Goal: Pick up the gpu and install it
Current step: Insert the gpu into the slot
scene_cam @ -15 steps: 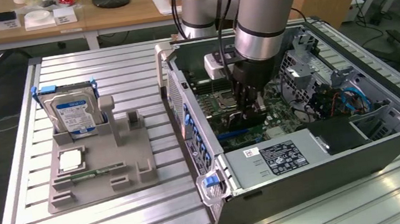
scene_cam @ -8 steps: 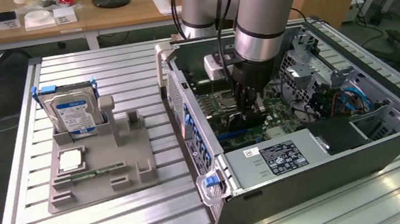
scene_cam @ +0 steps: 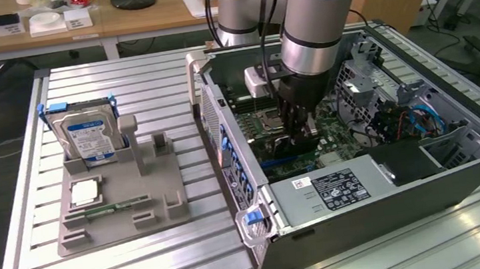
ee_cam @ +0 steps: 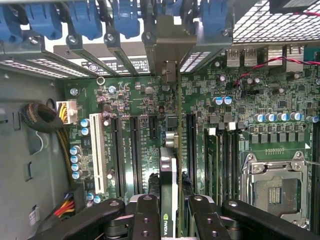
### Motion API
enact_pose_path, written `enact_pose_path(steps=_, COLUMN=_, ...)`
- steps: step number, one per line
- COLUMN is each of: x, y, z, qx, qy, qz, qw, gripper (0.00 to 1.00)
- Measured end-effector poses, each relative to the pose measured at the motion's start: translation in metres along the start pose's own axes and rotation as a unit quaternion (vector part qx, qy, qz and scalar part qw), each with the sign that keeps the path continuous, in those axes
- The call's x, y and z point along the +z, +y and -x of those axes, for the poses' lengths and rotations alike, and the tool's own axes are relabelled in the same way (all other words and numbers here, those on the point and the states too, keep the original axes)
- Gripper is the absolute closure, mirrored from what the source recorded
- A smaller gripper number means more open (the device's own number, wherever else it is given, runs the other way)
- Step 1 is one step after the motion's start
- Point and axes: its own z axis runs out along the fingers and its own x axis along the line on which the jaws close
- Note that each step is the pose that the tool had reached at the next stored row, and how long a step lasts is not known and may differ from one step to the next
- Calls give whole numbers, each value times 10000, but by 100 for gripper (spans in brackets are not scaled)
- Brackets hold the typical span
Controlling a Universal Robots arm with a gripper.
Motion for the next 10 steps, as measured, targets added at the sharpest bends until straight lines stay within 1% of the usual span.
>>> enact_pose_path(steps=6, x=10, y=6, z=0, qx=6, qy=-4, qz=-1, qw=10000, gripper=74)
enact_pose_path(steps=10, x=26, y=15, z=0, qx=24, qy=-2, qz=0, qw=10000, gripper=74)
